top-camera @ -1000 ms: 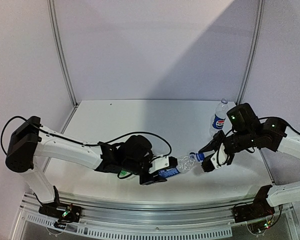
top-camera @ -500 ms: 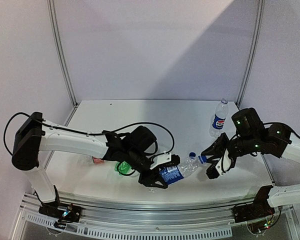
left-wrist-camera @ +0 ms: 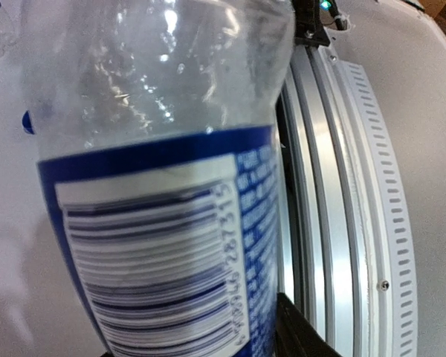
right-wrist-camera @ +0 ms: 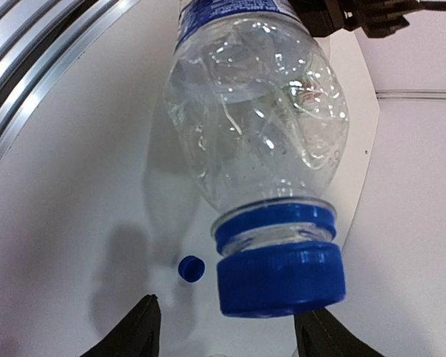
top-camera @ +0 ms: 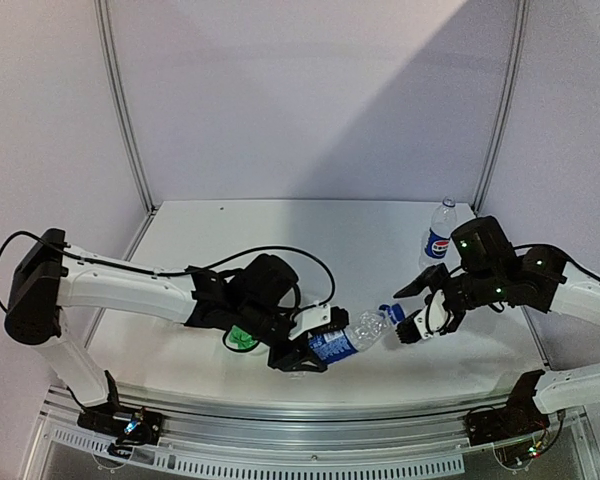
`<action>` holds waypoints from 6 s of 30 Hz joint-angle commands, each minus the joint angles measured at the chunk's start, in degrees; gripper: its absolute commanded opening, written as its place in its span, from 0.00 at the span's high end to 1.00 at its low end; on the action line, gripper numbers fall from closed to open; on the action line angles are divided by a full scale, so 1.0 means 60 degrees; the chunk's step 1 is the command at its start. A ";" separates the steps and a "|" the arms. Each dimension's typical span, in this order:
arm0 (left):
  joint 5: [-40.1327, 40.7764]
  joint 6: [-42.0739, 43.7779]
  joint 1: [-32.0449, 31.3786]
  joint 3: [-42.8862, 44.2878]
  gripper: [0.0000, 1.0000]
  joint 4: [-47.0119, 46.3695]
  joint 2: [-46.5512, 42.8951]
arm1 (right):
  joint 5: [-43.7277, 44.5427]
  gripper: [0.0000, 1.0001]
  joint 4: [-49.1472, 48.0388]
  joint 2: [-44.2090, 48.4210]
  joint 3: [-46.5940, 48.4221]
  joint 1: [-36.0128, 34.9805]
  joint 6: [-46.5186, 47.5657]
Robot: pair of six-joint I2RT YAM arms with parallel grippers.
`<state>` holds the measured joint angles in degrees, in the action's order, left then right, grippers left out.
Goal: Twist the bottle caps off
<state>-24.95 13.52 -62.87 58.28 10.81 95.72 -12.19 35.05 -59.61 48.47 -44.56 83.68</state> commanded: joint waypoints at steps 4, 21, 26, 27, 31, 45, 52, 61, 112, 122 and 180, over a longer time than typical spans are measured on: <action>0.1297 0.0029 -0.0054 -0.0097 0.56 -0.0308 -0.0142 | -0.0340 0.34 0.0260 -0.0247 0.0485 0.0520 -0.1216; 1.0482 0.2253 -0.0930 -0.1831 0.55 -0.4944 -0.0281 | -0.6522 0.33 0.4299 -0.4329 0.5279 0.3493 -1.1092; 1.2227 0.3892 -0.1369 -0.1702 0.55 -0.6045 0.0894 | -0.8257 0.35 0.4147 -0.5603 0.5191 0.3503 -1.1849; 1.2412 0.4120 -0.1419 -0.1668 0.55 -0.6239 0.1210 | -0.8130 0.35 0.4059 -0.5653 0.5191 0.3511 -1.2029; 1.2737 0.4562 -0.1531 -0.1481 0.55 -0.6669 0.1825 | -0.8094 0.34 0.4262 -0.5921 0.5201 0.3501 -1.2090; 1.2593 0.4483 -0.1606 -0.1473 0.54 -0.6754 0.1840 | -0.7423 0.38 0.3389 -0.6672 0.4952 0.3502 -1.2700; 1.2603 0.4441 -0.1606 -0.1496 0.54 -0.6727 0.1787 | -0.7769 0.45 0.3589 -0.7181 0.5187 0.3504 -1.2588; 1.2552 0.4343 -0.1621 -0.1525 0.54 -0.6699 0.1642 | -0.7879 0.50 0.3636 -0.7320 0.5193 0.3502 -1.2503; 0.4366 0.1097 -0.0371 -0.1839 0.54 -0.3957 -0.0147 | 0.0329 0.76 -1.0380 -0.0902 -0.4106 0.0995 0.5206; 0.5941 0.1013 -0.0347 -0.2104 0.55 -0.4460 -0.0615 | 0.0977 0.28 -0.5932 0.0184 -0.2786 0.1485 0.2972; 0.7527 0.0087 -0.1006 -0.2345 0.52 -0.7015 -0.0250 | -0.7436 0.20 -0.4501 -0.3426 0.2178 0.2501 -1.5295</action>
<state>20.95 14.96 -68.27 43.05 -30.30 93.27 -56.69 6.11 -79.07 59.61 -27.18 -10.96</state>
